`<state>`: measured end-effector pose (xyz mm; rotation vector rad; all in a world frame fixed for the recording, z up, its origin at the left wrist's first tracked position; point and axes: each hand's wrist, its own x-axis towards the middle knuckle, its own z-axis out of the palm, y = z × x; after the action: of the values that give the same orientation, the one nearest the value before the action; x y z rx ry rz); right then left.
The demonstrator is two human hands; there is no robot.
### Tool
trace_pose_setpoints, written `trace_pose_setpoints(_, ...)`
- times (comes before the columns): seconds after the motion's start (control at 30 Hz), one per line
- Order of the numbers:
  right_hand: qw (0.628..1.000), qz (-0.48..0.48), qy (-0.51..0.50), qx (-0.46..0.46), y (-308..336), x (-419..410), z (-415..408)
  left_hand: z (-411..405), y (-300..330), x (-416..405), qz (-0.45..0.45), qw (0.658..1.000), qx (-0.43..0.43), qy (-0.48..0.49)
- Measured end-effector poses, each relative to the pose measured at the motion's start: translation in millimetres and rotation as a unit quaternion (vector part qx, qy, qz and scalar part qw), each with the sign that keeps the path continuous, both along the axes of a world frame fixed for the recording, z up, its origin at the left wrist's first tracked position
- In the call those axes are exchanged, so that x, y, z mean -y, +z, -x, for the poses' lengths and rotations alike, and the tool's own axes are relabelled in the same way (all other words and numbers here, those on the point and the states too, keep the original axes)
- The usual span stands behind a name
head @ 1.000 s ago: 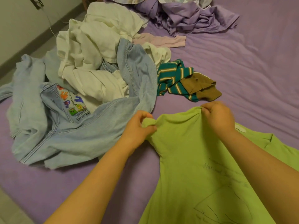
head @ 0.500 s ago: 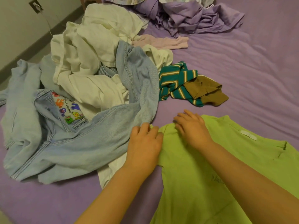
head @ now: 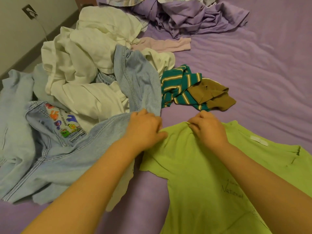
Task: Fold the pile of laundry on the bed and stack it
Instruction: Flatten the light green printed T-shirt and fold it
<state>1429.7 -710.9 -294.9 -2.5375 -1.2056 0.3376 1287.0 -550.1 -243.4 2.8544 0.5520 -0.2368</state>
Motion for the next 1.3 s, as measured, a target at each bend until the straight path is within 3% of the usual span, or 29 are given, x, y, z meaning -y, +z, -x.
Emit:
trace_pose_setpoints(0.07, 0.998, -0.010, -0.017, -0.064, 0, -5, 7, -1, 3, -8, 0.031, 0.995, 0.010, 0.089)
trace_pose_setpoints(0.1, 0.997, -0.016, -0.020, -0.078, -2, -6, 11, -2, 1, -12, -0.026, 0.995, 0.008, 0.098)
trace_pose_setpoints(0.17, 0.996, -0.024, -0.017, -0.089, -5, -3, 18, -6, -3, -19, -0.145, 0.986, -0.008, 0.078)
trace_pose_setpoints(0.27, 0.997, 0.019, 0.006, -0.073, -13, 15, 34, -14, -6, -17, -0.209, 0.977, -0.042, 0.027)
trace_pose_setpoints(0.33, 0.995, 0.085, 0.042, -0.029, -20, 32, 51, -16, -5, -6, -0.271, 0.963, 0.001, -0.007)
trace_pose_setpoints(0.4, 0.988, 0.138, 0.067, -0.001, -22, 51, 73, -12, -7, 11, -0.233, 0.970, 0.068, -0.029)
trace_pose_setpoints(0.5, 0.983, 0.171, 0.061, 0.009, -22, 74, 106, 14, -21, 55, -0.128, 0.983, 0.097, -0.092)
trace_pose_setpoints(0.63, 0.981, 0.194, -0.004, 0.002, -24, 99, 139, 66, -49, 109, -0.077, 0.984, -0.047, -0.154)
trace_pose_setpoints(0.73, 0.970, 0.229, -0.068, -0.031, -25, 122, 171, 108, -61, 131, -0.039, 0.985, -0.126, -0.114)
trace_pose_setpoints(0.9, 0.964, 0.251, -0.030, -0.085, -4, 131, 230, 176, -55, 163, 0.048, 0.997, -0.067, 0.001)
trace_pose_setpoints(1.0, 0.959, 0.271, 0.014, -0.078, -2, 139, 246, 213, -56, 179, 0.063, 0.993, -0.096, -0.025)
trace_pose_setpoints(1.2, 0.953, 0.299, -0.021, -0.053, -22, 167, 245, 259, -55, 192, 0.088, 0.984, -0.157, 0.006)
trace_pose_setpoints(1.3, 0.948, 0.310, -0.006, -0.063, -14, 162, 248, 278, -45, 206, 0.089, 0.991, -0.089, 0.038)
